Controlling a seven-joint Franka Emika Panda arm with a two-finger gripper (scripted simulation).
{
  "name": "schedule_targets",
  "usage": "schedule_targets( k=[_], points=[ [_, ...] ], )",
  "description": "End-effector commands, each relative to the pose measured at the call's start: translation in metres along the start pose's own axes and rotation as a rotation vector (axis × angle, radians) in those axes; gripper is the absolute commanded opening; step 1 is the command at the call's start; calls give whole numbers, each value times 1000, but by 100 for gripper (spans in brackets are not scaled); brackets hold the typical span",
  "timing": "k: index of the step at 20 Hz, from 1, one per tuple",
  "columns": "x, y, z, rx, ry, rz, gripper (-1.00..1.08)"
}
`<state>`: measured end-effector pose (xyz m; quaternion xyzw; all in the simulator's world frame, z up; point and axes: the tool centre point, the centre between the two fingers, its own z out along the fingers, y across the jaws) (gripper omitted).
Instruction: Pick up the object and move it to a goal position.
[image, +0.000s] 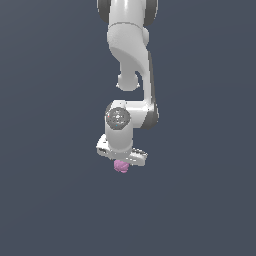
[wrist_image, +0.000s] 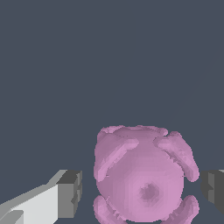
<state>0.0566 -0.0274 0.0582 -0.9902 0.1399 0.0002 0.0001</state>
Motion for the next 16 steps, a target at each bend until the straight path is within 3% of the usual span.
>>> schedule_targets(
  k=[1, 7, 8, 16],
  points=[
    [0, 0, 12, 0, 0, 1, 100],
    [1, 0, 19, 0, 0, 1, 100],
    [1, 0, 19, 0, 0, 1, -100],
    [1, 0, 19, 0, 0, 1, -100]
  ],
)
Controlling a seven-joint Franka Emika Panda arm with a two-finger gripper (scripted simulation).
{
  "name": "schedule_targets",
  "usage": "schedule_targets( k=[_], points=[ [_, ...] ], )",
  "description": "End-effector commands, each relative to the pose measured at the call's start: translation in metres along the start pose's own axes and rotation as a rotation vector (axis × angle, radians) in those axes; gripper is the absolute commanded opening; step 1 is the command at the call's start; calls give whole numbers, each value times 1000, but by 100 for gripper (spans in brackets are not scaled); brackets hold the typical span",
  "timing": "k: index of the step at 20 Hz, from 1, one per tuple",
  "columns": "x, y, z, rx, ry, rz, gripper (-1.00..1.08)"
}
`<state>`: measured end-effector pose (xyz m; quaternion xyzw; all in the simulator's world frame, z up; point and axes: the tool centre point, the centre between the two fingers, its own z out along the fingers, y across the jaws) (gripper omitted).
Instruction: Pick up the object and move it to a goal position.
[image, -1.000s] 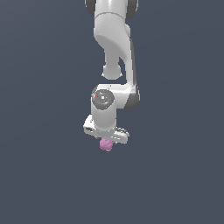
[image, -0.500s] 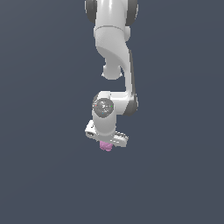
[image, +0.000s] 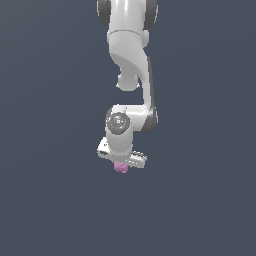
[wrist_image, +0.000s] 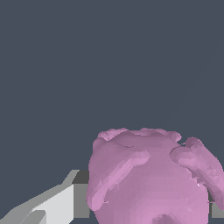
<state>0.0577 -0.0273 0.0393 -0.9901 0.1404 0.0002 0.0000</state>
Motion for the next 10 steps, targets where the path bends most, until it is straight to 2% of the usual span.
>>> schedule_targets(
  k=[1, 10],
  points=[
    [0, 0, 0, 0, 0, 0, -100],
    [-7, -8, -16, 0, 0, 0, -100]
  ],
)
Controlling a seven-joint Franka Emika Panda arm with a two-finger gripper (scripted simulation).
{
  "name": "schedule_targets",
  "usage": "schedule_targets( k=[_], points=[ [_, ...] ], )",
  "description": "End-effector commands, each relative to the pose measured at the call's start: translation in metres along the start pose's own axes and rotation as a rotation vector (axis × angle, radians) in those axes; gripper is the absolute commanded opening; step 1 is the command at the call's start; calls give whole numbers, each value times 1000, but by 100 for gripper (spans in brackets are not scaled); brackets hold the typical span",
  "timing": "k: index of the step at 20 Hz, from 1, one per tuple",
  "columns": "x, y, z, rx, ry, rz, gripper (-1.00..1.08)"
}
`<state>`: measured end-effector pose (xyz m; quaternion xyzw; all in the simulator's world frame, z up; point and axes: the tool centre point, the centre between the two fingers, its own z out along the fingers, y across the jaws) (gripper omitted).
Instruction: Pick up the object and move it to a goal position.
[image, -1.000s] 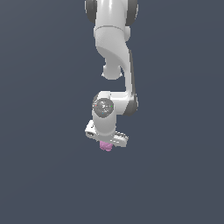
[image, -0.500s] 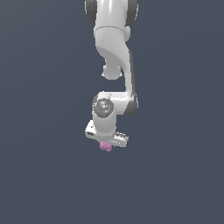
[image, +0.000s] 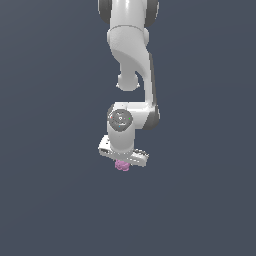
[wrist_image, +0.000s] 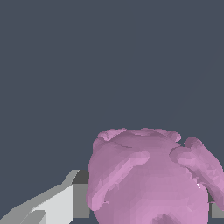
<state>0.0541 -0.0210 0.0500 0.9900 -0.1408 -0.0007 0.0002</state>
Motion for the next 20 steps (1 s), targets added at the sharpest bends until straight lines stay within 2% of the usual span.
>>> schedule_targets(
  k=[1, 12, 20],
  points=[
    [-4, -5, -10, 1, 1, -1, -100],
    [-31, -39, -77, 1, 1, -1, -100],
    [-38, -50, -96, 1, 1, -1, -100]
  ],
)
